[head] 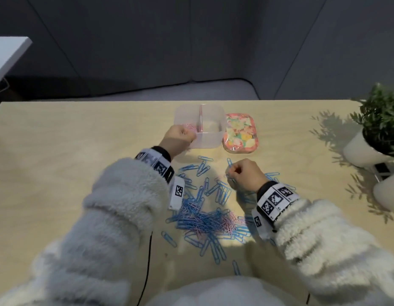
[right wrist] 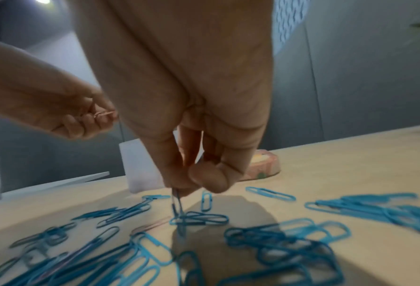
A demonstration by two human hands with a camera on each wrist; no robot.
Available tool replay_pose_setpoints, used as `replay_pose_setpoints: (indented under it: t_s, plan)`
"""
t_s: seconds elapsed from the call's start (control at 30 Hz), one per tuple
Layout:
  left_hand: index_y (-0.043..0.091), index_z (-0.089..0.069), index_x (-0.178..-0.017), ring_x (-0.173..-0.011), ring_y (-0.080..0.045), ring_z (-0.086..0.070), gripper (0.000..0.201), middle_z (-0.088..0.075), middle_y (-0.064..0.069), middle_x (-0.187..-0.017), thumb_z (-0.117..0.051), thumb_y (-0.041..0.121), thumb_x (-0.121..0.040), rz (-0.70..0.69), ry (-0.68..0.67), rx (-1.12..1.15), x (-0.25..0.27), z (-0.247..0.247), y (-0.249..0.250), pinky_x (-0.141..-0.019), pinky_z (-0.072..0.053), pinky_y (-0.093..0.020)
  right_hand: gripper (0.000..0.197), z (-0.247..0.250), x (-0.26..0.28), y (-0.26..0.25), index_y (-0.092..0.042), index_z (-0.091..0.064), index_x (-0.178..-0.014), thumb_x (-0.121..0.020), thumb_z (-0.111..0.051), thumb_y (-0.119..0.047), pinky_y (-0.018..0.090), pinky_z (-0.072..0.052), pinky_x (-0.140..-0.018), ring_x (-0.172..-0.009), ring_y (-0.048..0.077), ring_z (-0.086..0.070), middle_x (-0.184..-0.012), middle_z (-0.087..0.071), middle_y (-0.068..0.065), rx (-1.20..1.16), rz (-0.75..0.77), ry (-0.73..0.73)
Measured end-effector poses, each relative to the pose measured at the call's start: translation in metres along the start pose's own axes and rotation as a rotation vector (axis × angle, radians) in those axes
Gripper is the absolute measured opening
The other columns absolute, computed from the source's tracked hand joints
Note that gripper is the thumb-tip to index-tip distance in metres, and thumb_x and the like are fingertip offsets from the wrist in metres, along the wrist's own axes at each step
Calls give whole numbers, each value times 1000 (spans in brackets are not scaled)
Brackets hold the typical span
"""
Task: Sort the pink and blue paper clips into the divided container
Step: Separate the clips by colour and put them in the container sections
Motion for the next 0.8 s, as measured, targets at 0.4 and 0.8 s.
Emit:
replay_pose_setpoints:
  t_s: [0.4,0.8]
  plan:
    - [-4,-56,-115,-109,-37,-57,32,-59,-24,-121,-46,13,-89,16,88,-704,-59,3,28,-89,-46,-38,18,-29,-4,-26,-10,-68,-97,-84,-55,-10,44,-49,-82,-108,30,-49,-107,-61,12,362,298,-24]
    - [13,-62,-95,-90,-26,-60,14,-65,-5,-100,-50,14,-86,-225,29,-569,20,-35,-27,-80,-47,-34,13,-33,-4,-18,-4,-62,-90,-82,-51,-3,43,-49,-81,-100,33,-54,-104,-58,16,417,288,-73]
Point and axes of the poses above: each hand's wrist, its own x-axis away from the middle knuckle, its own z-axis out of the back of the hand, y = z × x, the point moved 6 cm from there along -x, towards the middle knuckle
